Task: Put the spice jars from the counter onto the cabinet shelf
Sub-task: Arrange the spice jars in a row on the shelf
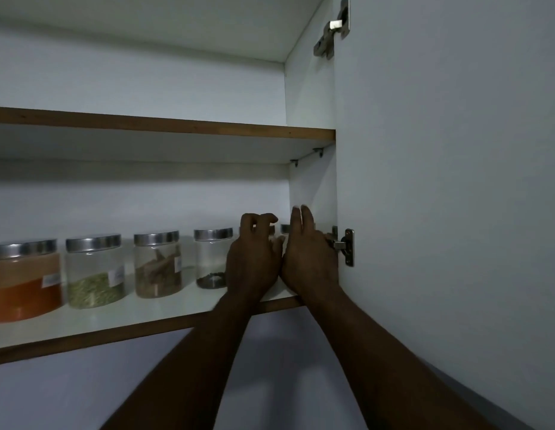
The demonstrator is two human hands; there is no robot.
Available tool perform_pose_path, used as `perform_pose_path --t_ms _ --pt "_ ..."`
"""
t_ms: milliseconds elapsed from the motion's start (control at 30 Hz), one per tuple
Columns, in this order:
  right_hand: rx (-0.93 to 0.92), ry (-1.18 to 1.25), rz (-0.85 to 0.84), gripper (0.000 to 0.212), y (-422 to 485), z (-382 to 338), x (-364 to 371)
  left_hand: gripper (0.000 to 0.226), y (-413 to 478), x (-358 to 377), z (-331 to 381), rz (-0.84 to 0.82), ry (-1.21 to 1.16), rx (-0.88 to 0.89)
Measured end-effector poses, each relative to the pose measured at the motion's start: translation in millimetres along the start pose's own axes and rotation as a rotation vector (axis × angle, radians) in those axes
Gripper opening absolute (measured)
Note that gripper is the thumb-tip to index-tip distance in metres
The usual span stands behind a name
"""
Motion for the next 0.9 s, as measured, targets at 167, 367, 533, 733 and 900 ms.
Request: perform_pose_path --t_ms 167,367,533,733,900 --pt "0.050 -0.097 -0.032 0.066 7 10 11 0.051 2 4 -3 0.022 0.126 -0.047" --pt "-0.037 -0.271 -0.044 0.046 16 -8 5 0.062 1 4 -29 0.002 0.085 -0.254" --pt "-0.097 -0.299 -0.033 0.040 40 -12 -11 0.063 1 9 -26 -0.025 0.114 -0.209" --pt "-0.178 -0.351 -0.134 0.050 71 -6 -15 0.060 -1 10 -31 -0.040 0.134 -0.234" --pt "-0.131 -0.225 -0.272 0.033 82 4 -6 0.062 0 10 -30 -0.053 0.233 -0.207"
Point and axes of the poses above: each hand's wrist, its own y-axis towards the middle knuckle, its own x-axis out of the palm, z = x × y, the point moved 10 cm from there along y, towards the middle knuckle, and after that the axes turned 2 degrees about y, right-handed, at the moved point
